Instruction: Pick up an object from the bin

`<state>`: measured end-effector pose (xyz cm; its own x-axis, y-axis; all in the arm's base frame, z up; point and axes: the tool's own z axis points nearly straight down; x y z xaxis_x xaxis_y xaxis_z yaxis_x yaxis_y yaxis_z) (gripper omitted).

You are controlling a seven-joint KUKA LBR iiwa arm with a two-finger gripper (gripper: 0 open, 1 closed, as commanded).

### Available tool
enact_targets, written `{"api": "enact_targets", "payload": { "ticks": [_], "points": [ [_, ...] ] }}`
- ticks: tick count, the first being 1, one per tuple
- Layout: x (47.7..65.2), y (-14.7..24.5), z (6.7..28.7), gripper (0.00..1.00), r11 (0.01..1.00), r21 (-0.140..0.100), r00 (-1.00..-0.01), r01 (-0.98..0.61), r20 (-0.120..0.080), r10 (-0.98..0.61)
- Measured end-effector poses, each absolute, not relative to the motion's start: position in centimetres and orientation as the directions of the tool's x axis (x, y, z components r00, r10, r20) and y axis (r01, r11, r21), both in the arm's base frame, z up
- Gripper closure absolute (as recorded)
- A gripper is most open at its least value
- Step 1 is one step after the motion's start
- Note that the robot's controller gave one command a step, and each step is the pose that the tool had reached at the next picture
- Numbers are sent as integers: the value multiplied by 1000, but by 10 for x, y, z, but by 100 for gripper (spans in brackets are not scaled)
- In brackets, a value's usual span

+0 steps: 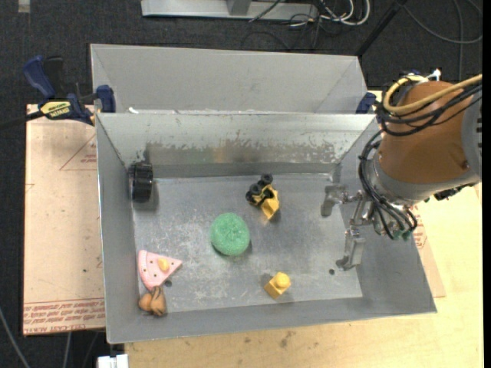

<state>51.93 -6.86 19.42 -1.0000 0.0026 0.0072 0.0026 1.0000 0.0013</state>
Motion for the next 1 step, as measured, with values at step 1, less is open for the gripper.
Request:
{"api": "enact_targets", "payload": {
  "ticks": [1],
  "points": [
    [521,-68,199,0,1000,0,-1000,1,0,1]
  ]
}}
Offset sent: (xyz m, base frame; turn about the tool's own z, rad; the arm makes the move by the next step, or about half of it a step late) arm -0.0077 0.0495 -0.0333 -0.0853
